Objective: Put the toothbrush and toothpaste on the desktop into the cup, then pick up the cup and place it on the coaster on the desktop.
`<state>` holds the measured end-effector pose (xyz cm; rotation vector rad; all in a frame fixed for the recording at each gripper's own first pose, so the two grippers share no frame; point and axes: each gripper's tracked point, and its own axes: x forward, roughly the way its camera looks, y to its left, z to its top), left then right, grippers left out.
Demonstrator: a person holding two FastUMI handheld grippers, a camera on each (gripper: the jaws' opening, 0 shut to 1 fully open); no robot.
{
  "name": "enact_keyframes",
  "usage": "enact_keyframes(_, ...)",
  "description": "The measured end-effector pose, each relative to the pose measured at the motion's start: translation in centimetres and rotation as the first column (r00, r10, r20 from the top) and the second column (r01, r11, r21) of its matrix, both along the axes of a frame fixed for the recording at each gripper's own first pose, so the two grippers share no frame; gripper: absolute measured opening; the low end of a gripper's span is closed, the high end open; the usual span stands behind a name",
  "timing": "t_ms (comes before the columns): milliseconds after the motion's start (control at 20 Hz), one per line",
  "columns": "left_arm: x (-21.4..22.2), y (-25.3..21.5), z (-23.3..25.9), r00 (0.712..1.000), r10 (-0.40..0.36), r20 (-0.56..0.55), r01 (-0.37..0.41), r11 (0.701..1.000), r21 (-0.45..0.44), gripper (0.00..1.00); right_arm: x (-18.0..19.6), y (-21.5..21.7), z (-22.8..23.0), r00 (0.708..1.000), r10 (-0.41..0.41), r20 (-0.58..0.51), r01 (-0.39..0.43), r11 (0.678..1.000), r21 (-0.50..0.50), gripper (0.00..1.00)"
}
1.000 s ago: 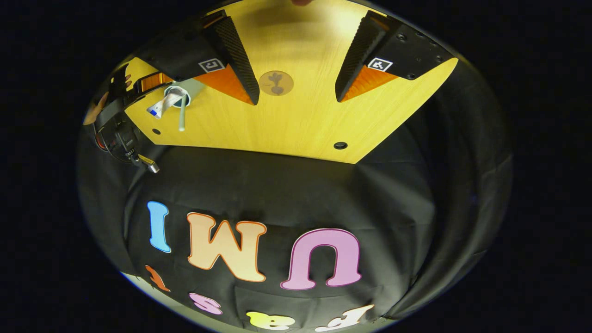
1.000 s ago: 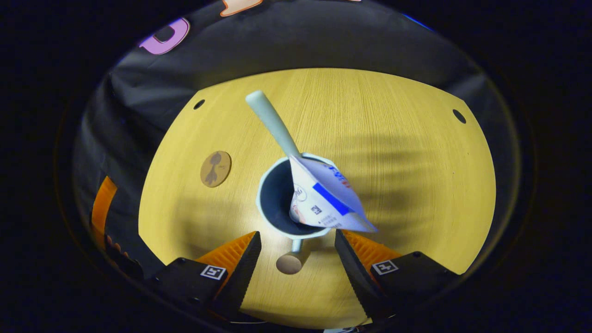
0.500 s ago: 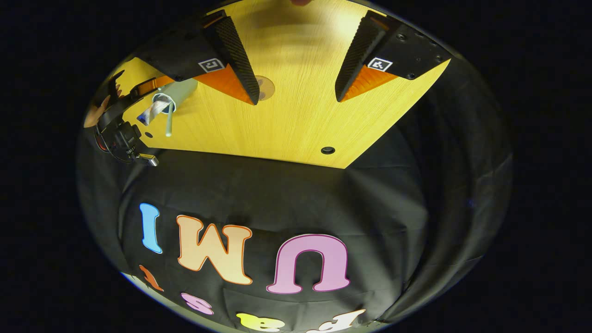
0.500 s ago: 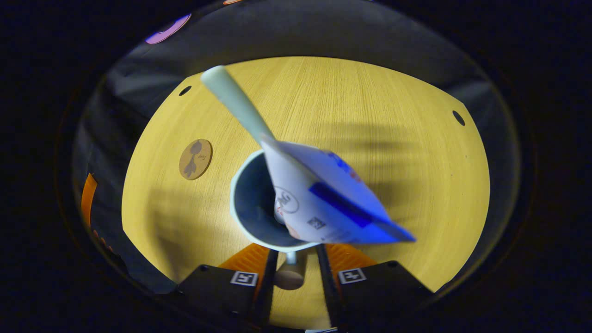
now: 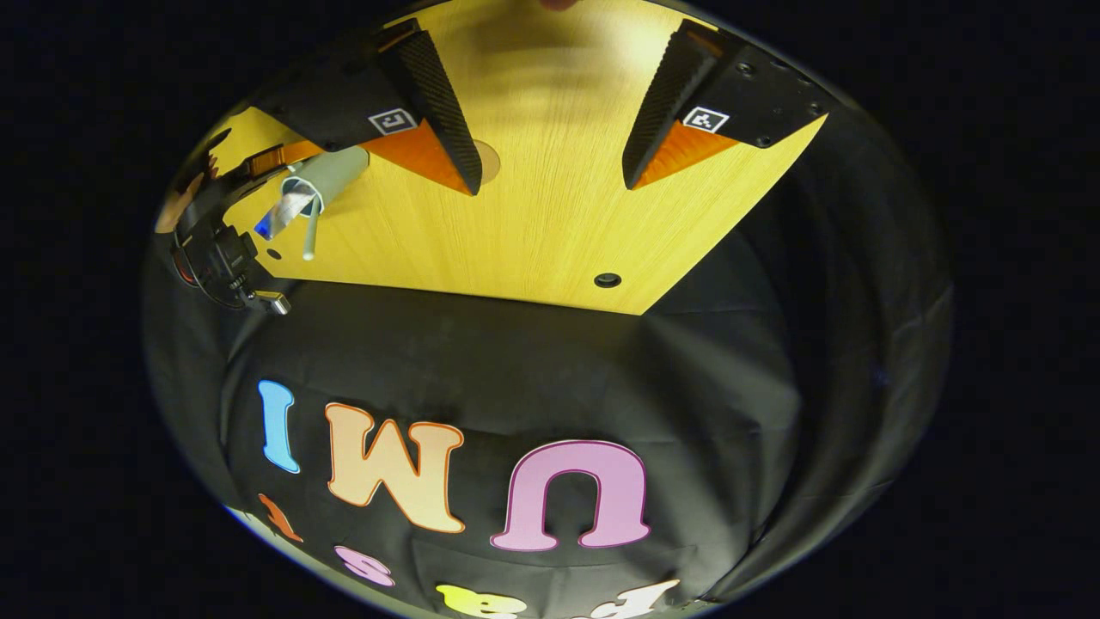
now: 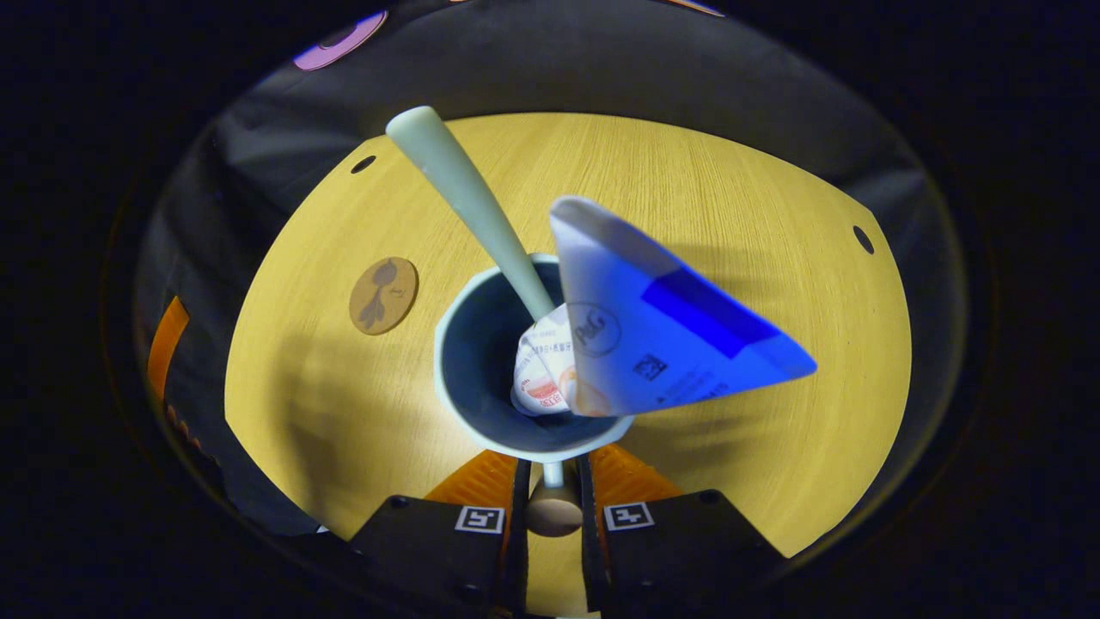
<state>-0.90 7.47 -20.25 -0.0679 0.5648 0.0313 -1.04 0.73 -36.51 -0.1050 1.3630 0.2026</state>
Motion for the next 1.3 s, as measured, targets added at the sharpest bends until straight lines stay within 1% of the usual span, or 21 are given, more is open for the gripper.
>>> enact_keyframes(50, 0.0, 0.2, -0.2, 1.000, -0.003, -0.004, 0.003, 1.000, -0.002, 0.95, 0.1, 0.0, 0.2, 1.000, 0.002, 0.006, -0.003, 1.000, 0.005, 0.28)
enact_keyframes(300, 0.3, 1.6, -0.6, 1.000, -0.002, -0.012, 0.002, 1.000, -0.004, 0.95, 0.5, 0.1, 1.0, 1.000, 0.015, 0.024, -0.016, 0.999, 0.043, 0.28)
enact_keyframes(350, 0.4, 1.9, -0.6, 1.000, -0.002, -0.012, 0.001, 1.000, -0.005, 0.95, 0.5, 0.1, 1.0, 1.000, 0.017, 0.026, -0.019, 0.999, 0.049, 0.24)
enact_keyframes(400, 0.4, 2.3, -0.6, 1.000, 0.001, -0.015, -0.002, 1.000, -0.005, 0.95, 0.5, 0.1, 1.1, 0.999, 0.023, 0.025, -0.024, 0.998, 0.055, 0.28)
enact_keyframes(700, 0.1, 4.5, -0.9, 1.000, 0.021, -0.017, -0.021, 1.000, -0.012, 0.95, 0.7, -0.1, 1.1, 0.998, 0.057, 0.039, -0.060, 0.995, 0.080, 0.28)
enact_keyframes(750, 0.0, 5.0, -1.0, 0.999, 0.026, -0.019, -0.026, 1.000, -0.014, 0.95, 0.8, 0.0, 1.3, 0.997, 0.064, 0.040, -0.067, 0.994, 0.085, 0.27)
enact_keyframes(800, 0.0, 5.3, -1.0, 0.999, 0.031, -0.022, -0.031, 0.999, -0.014, 0.95, 0.9, 0.0, 1.4, 0.997, 0.067, 0.042, -0.070, 0.993, 0.091, 0.23)
enact_keyframes(850, -0.2, 5.7, -1.0, 0.999, 0.035, -0.022, -0.035, 0.999, -0.016, 0.95, 1.0, 0.0, 1.4, 0.997, 0.071, 0.043, -0.075, 0.992, 0.096, 0.27)
enact_keyframes(900, -0.3, 6.1, -1.0, 0.999, 0.038, -0.021, -0.038, 0.999, -0.017, 0.95, 1.0, 0.0, 1.4, 0.996, 0.079, 0.044, -0.083, 0.991, 0.101, 0.28)
enact_keyframes(1100, -0.5, 7.2, -1.2, 0.998, 0.052, -0.026, -0.052, 0.998, -0.022, 0.95, 1.0, -0.2, 1.4, 0.994, 0.104, 0.043, -0.108, 0.989, 0.097, 0.27)
enact_keyframes(1150, -0.6, 7.4, -1.3, 0.998, 0.055, -0.026, -0.056, 0.998, -0.023, 0.95, 1.0, -0.2, 1.4, 0.993, 0.109, 0.041, -0.112, 0.989, 0.094, 0.23)
enact_keyframes(1200, -0.6, 7.5, -1.3, 0.998, 0.058, -0.028, -0.059, 0.998, -0.025, 0.95, 1.0, -0.4, 1.4, 0.992, 0.117, 0.038, -0.119, 0.989, 0.087, 0.27)
enact_keyframes(1300, -0.8, 7.7, -1.5, 0.997, 0.063, -0.032, -0.064, 0.998, -0.028, 0.95, 1.1, -0.8, 1.5, 0.991, 0.133, 0.032, -0.135, 0.989, 0.061, 0.27)
